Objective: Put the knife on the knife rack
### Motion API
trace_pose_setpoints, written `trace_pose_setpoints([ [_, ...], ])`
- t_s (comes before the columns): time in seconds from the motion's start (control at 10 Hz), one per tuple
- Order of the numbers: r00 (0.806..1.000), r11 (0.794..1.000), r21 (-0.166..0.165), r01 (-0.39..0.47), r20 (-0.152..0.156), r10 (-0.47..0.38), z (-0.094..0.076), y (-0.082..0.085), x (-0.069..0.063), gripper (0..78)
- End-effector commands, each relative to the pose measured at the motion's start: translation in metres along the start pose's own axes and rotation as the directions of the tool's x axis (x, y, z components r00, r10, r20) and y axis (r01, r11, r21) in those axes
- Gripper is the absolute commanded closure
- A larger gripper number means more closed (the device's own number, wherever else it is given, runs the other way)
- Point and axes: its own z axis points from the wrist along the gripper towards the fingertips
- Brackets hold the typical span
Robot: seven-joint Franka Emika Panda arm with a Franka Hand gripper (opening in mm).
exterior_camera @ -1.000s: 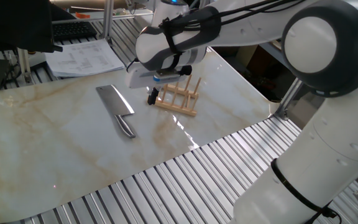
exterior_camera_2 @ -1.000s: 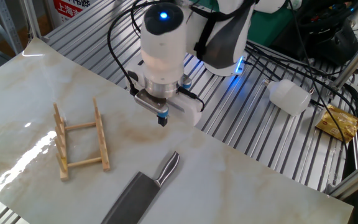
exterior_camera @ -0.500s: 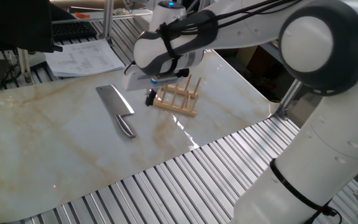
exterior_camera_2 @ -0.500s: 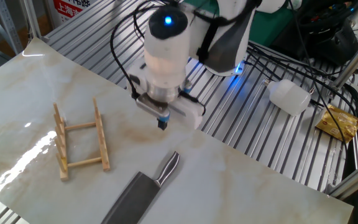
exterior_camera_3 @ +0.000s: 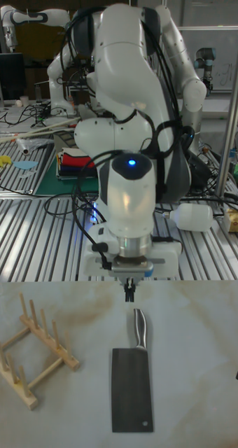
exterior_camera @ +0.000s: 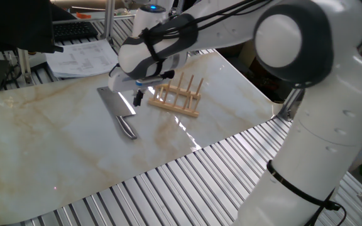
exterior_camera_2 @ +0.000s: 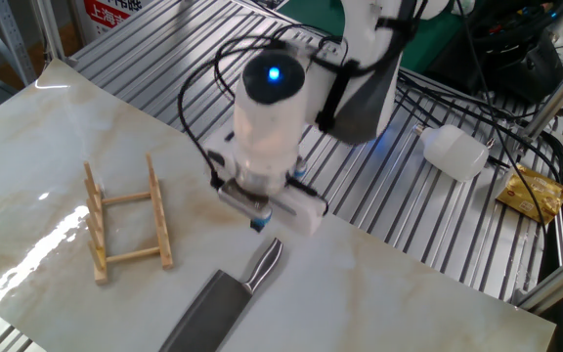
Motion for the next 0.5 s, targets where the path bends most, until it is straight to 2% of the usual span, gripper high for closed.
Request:
trace_pose_setpoints([
  [0.1, 1.0, 1.0, 0.02, -0.004, 0.0, 0.004, 0.0213, 0.0069, -0.0148, 77.6],
  [0.4, 1.0, 1.0, 0.019, -0.017, -0.005, 0.017, 0.0257, 0.0081, -0.0162, 77.6],
  [0.5, 0.999, 0.999, 0.02, -0.03, -0.027, 0.03, 0.0257, 0.0081, -0.0162, 77.6],
])
